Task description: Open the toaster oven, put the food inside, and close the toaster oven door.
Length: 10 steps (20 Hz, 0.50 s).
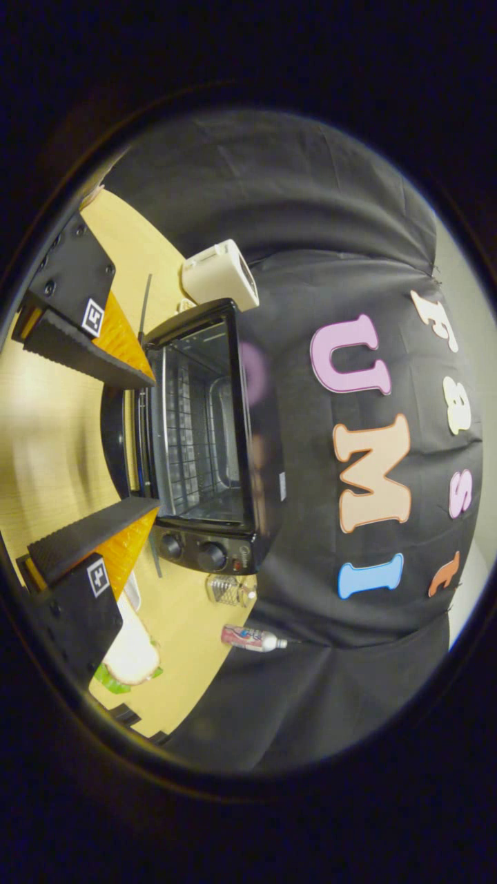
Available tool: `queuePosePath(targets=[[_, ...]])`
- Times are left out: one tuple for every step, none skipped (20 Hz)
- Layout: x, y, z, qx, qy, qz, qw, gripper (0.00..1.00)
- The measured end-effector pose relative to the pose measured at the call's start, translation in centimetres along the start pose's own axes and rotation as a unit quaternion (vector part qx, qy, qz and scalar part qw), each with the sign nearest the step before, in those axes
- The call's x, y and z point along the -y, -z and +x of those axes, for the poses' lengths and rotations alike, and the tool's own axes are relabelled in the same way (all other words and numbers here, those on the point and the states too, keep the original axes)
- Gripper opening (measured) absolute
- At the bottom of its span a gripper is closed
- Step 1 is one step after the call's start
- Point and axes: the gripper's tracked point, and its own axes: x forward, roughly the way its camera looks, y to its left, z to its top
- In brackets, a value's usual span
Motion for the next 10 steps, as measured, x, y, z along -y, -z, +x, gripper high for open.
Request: queuePosePath(targets=[[0.1,0.3,-0.2,-0.004,0.000,-0.001,1.000,1.00],[0.1,0.3,-0.2,-0.008,0.000,0.000,1.000,1.00],[0.2,0.5,-0.2,-0.013,0.001,0.002,1.000,0.99],[0.3,0.7,-0.1,-0.019,0.001,0.002,1.000,0.99],[0.3,1.0,-0.3,-0.026,0.001,0.000,1.000,0.99],[0.4,1.3,-0.4,-0.034,0.001,-0.004,0.999,0.99],[0.5,1.8,-0.6,-0.044,0.002,-0.008,0.999,0.98],[0.8,2.3,-0.7,-0.058,0.003,-0.010,0.998,0.98],[1.1,2.9,-0.9,-0.072,0.003,-0.009,0.997,0.98],[1.2,3.6,-1.1,-0.087,0.000,-0.009,0.996,0.97]])
